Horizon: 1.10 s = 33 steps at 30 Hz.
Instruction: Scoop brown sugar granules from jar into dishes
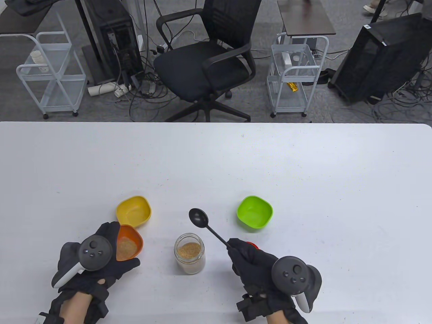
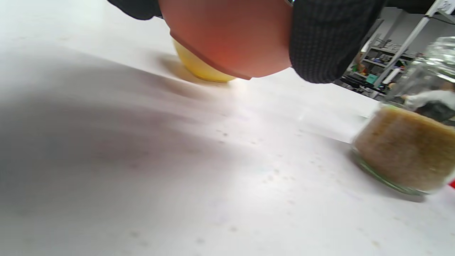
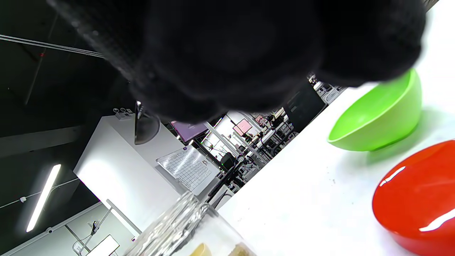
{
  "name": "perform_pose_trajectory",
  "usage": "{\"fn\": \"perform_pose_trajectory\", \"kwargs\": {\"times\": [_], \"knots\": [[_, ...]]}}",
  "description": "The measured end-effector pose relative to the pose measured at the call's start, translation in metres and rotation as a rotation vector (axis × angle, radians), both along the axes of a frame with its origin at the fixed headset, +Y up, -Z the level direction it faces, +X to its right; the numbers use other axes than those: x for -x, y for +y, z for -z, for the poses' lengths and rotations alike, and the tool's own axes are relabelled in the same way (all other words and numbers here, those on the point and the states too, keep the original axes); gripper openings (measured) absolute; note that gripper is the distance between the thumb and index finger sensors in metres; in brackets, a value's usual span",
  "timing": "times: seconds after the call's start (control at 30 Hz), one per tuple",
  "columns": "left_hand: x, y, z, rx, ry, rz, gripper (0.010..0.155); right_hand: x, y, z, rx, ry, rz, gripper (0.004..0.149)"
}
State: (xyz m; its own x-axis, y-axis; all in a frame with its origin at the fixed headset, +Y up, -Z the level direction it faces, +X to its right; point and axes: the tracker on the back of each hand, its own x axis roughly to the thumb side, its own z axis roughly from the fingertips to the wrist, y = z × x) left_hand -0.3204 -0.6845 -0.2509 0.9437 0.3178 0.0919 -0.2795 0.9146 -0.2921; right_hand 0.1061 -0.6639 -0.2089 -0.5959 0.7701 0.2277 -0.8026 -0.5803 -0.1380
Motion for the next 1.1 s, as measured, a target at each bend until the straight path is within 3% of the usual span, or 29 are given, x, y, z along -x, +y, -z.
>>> {"fn": "perform_pose_trajectory", "kwargs": {"times": [0.27,0.67,0.9,1.1], "knots": [[0.041,-0.019,0.013,0.11,0.101,-0.013,0.115,0.001,-0.001,0.0,0.004,-0.003,-0.013,0.039],[0.06,-0.031,0.017,0.249,0.139,-0.018,0.118,0.001,-0.002,0.0,0.006,-0.016,-0.03,0.039],[0.054,-0.017,0.024,0.273,0.1,0.063,0.123,-0.001,-0.002,-0.001,0.001,-0.024,-0.027,0.039],[0.029,0.008,0.047,0.225,0.036,0.166,0.122,-0.001,-0.002,-0.001,0.003,-0.025,-0.032,0.039]]}}
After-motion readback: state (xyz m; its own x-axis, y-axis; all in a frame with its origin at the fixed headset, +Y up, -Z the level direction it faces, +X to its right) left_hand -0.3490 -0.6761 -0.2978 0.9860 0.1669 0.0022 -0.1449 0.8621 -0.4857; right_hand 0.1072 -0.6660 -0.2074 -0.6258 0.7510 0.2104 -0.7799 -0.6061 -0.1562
